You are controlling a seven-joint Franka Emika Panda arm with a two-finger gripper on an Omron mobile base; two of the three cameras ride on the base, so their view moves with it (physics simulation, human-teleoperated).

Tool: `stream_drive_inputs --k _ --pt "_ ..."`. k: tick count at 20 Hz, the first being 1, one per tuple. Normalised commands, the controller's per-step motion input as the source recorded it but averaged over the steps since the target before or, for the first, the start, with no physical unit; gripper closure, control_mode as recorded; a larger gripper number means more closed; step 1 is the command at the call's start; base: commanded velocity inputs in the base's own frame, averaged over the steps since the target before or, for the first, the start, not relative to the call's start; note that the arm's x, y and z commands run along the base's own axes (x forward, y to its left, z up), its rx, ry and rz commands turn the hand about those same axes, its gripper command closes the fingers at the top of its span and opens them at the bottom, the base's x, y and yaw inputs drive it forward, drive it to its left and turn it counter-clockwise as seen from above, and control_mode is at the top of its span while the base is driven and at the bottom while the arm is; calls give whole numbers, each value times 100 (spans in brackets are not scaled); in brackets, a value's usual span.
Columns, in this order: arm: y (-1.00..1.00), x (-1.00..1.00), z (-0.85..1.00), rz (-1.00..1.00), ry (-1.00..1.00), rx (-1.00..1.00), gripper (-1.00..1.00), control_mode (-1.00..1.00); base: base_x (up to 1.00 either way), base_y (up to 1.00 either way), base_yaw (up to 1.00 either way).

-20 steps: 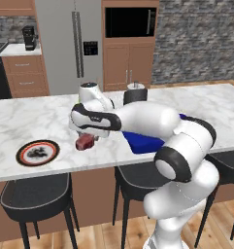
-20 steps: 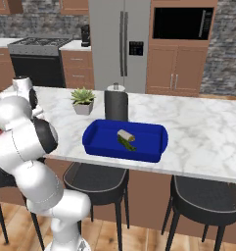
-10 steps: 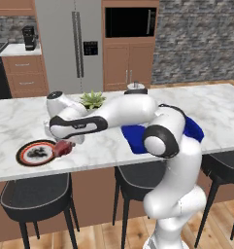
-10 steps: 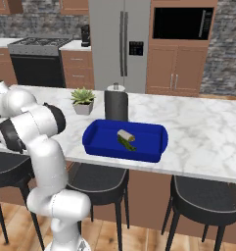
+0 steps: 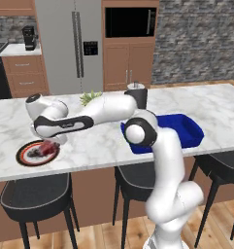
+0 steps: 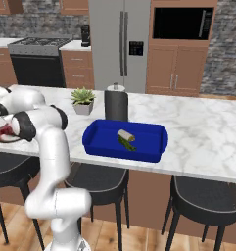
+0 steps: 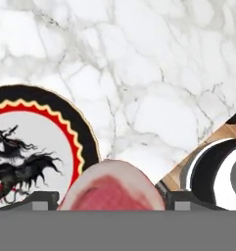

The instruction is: Create a steak meal by picking up the steak and asparagus from the tray and placing them on the plate. Leave the burrito on the tray.

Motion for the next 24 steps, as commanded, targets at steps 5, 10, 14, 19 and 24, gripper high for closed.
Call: stream_drive_inputs --k 5,10,14,19,24 --pt "2 28 -52 -5 -3 0 100 -100 0 0 0" --pt "5 36 -39 -3 -7 0 100 -100 0 0 0" --pt "45 31 -20 0 -15 -1 100 -100 0 0 0" --pt "43 36 -16 0 -10 0 100 -100 0 0 0" --pt "9 14 -9 -2 -9 0 -100 -100 0 0 0"
